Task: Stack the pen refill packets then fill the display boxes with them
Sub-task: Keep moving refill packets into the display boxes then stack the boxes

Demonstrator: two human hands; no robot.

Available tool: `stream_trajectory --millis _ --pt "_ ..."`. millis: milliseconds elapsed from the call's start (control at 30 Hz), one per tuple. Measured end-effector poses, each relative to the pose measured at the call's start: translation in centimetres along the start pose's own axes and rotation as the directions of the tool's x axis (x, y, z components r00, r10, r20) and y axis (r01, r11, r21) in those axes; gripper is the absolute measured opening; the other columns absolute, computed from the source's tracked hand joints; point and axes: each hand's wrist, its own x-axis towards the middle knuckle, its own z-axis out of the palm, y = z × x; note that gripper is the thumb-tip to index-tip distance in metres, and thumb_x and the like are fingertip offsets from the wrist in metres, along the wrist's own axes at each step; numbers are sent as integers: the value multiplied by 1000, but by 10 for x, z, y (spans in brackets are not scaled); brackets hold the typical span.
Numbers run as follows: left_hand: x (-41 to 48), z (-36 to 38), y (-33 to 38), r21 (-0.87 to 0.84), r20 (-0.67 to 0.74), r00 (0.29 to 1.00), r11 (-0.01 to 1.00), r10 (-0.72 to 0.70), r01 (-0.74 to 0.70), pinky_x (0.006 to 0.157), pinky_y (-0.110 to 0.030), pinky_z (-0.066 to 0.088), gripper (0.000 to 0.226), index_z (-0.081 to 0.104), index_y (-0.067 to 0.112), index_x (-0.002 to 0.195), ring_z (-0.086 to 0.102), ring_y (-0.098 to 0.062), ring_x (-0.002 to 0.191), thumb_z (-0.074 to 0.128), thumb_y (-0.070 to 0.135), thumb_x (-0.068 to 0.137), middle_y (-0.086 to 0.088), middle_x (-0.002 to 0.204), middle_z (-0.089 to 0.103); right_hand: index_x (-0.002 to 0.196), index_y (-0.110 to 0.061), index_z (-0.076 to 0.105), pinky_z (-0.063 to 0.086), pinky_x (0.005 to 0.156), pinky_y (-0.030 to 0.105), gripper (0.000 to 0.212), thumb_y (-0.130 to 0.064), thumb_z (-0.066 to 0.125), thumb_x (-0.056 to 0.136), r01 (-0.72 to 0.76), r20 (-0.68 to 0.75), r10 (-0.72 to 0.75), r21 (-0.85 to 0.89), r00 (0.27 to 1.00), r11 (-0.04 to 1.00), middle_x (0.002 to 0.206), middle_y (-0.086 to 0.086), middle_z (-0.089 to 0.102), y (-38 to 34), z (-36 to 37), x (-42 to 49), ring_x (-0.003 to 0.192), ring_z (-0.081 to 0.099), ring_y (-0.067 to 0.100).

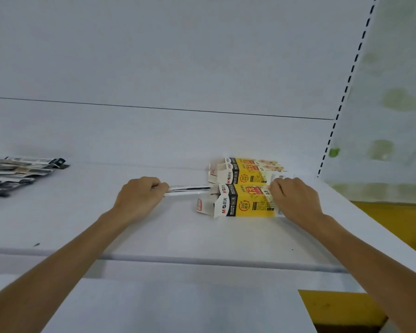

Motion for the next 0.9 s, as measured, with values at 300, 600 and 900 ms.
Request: stream_trajectory --millis 300,600,900 --pt "-9 10 7 4 99 995 1000 -17 16 56 -30 29 34 55 10 70 45 -20 66 42 36 89 -3 66 52 75 -12 52 37 56 30 31 -24 34 97 32 -5 -32 -89 999 996 74 3 56 2 4 1 73 48 23" --pt "-11 9 21 -113 130 989 992 75 -60 54 -26 27 37 56 12 70 38 -13 58 35 42 72 3 60 45 72 -12 49 33 56 30 30 -22 33 96 21 -14 -22 -86 1000 996 71 3 54 2 7 1 73 47 23" --pt "0 47 80 -304 367 911 950 188 -73 69 -32 37 35 59 -2 95 51 -21 84 35 23 91 -16 98 57 81 -14 52 39 58 30 26 -21 32 96 66 -24 -71 -142 997 988 80 2 59 4 7 -1 76 50 22"
